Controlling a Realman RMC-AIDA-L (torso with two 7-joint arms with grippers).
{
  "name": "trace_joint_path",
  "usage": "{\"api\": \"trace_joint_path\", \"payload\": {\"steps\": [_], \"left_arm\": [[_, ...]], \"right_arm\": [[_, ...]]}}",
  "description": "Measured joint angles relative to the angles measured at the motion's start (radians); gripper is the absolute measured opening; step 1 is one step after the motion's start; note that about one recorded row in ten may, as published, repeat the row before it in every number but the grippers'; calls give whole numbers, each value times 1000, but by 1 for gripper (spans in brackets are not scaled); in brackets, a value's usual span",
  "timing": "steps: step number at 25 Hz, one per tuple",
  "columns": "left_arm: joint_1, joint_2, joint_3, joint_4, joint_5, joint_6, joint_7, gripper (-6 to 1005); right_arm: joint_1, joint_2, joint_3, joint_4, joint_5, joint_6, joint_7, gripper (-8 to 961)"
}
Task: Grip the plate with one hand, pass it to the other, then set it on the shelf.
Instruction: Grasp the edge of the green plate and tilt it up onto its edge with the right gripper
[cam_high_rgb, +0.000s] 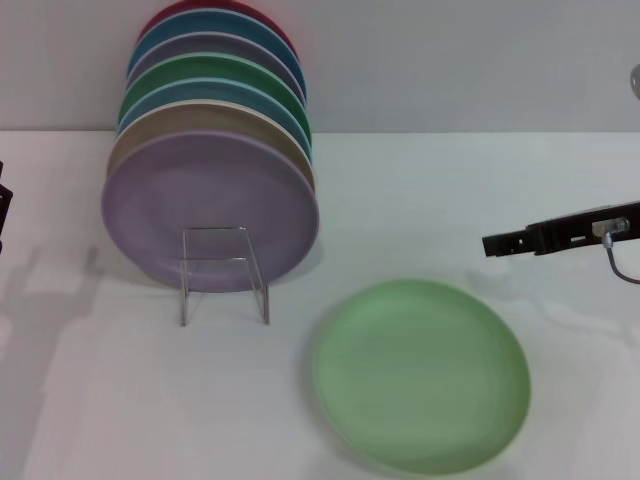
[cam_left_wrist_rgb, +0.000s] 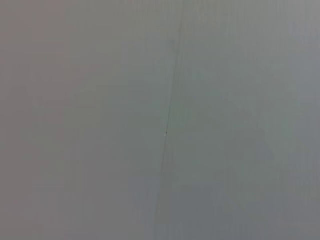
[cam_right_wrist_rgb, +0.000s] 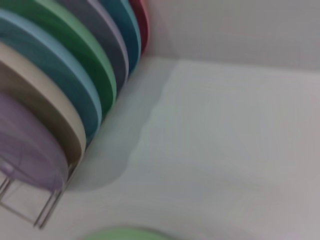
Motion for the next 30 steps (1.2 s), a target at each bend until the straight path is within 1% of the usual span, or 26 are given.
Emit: {"api": "trace_joint_path", "payload": {"steps": [1, 2, 3, 5, 7, 10, 18, 22, 30], "left_arm": [[0, 0, 0, 0, 0, 0, 0, 713], [0, 0, 0, 0, 0, 0, 0, 713], [0, 0, 0, 0, 0, 0, 0, 712], [-1, 0, -1, 0, 0, 0, 0, 712], [-1, 0, -2, 0, 0, 0, 0, 711], [-2, 0, -11, 0, 0, 0, 0, 711], [-2, 1, -13, 0, 0, 0, 0, 709], [-2, 1, -14, 0, 0, 0, 0, 708], [-2, 0, -15, 0, 0, 0, 0, 707]], "right_arm": [[18, -1, 19, -14, -11, 35, 12, 617], [51, -2, 55, -48, -34, 94, 26, 615], [51, -2, 55, -48, -34, 94, 26, 612], [75, -3, 82, -81, -48, 132, 31, 608], [97, -9, 99, -121, -53, 163, 39, 604], [110, -13, 104, -156, -55, 178, 43, 598], [122, -16, 105, -224, -66, 176, 44, 581], [131, -18, 105, -281, -75, 152, 38, 572], [150, -20, 99, -355, -78, 116, 25, 556]]}}
